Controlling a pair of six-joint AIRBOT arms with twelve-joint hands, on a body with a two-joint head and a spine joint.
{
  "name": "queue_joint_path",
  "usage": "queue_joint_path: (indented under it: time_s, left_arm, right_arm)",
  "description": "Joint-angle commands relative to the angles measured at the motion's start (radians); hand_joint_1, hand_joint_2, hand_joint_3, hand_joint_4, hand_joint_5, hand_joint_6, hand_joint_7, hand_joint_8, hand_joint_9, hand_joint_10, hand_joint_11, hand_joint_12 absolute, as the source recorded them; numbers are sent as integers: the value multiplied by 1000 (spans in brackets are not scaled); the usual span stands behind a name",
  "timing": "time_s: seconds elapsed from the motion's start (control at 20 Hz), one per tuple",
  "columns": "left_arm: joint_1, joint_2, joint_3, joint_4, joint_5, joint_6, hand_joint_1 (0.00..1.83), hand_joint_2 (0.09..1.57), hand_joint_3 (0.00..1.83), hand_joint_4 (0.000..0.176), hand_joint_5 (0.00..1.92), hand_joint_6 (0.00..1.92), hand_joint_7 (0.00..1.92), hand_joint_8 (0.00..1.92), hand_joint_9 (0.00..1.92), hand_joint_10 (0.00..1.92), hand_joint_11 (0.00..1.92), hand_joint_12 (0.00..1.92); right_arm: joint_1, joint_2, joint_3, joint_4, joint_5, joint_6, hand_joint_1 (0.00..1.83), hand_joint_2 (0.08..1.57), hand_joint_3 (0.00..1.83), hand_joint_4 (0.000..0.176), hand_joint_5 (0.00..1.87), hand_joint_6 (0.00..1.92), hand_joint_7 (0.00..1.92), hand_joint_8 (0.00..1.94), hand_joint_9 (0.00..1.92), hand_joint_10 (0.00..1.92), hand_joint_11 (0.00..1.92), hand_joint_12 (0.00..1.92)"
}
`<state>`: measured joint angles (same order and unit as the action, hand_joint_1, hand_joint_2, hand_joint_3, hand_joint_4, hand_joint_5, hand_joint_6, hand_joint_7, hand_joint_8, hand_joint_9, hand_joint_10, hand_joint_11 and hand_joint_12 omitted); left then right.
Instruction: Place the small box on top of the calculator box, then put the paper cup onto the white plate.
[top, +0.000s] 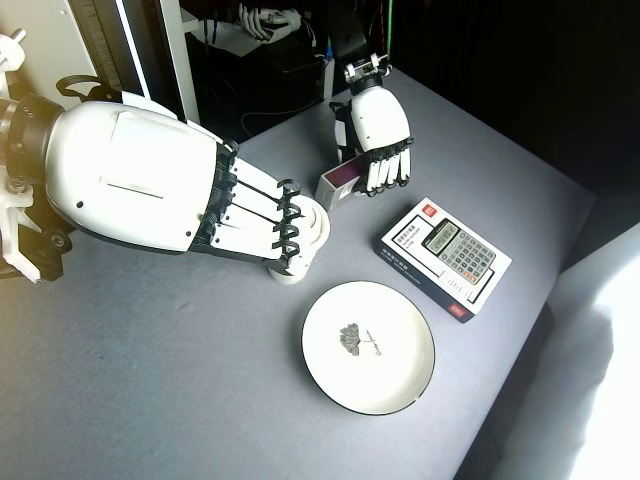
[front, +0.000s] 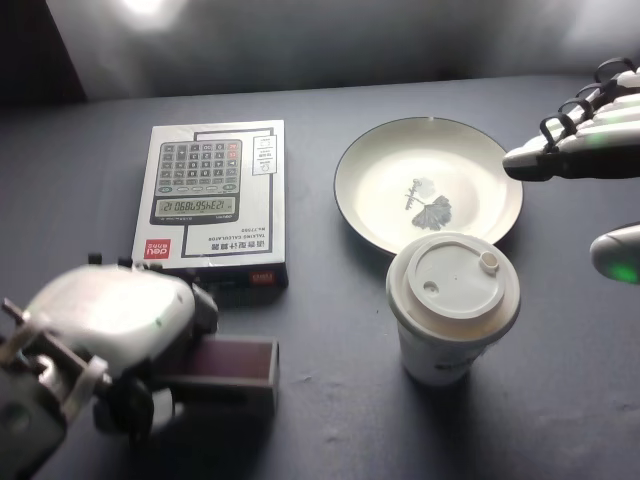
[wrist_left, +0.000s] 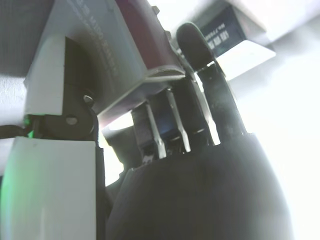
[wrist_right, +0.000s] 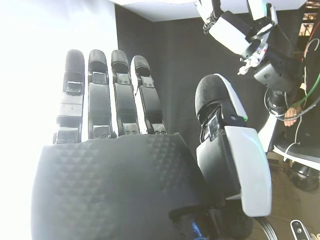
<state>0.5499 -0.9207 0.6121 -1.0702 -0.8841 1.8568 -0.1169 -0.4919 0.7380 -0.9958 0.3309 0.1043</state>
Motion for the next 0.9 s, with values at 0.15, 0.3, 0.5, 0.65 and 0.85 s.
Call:
queue_joint_path:
  time_s: [0.15,0.3,0.5,0.65,0.85]
  left_arm:
    - [-98,11,43,-8,21,78,1264,1157,0,0,849,1003,959,1201,714,1110,346,1365]
    - [-168,7,96,-29,116,114,1354,1171,0,0,821,1012,941,1178,721,1420,357,1347]
    - [-237,4,174,-29,224,123,1360,1169,0,0,826,1004,955,1144,720,1446,348,1347]
    - [-277,-3,230,-29,282,130,1354,1188,0,0,817,1012,893,1245,685,1502,348,1383]
    - [-320,-25,302,-19,325,135,1254,1156,1,0,861,958,947,1262,698,1068,336,1389]
  right_arm:
    - [8,14,0,34,63,6,59,1355,0,0,279,0,295,2,268,4,0,701]
    - [7,13,0,34,64,7,41,1361,1,0,276,1,294,2,283,5,0,705]
    - [4,12,-1,34,74,38,103,1354,0,0,256,0,280,2,259,3,0,659]
    - [0,9,-5,34,79,68,58,1354,0,0,270,3,305,5,288,9,0,738]
    - [3,8,-6,35,76,75,108,1344,0,0,286,3,311,2,295,5,0,738]
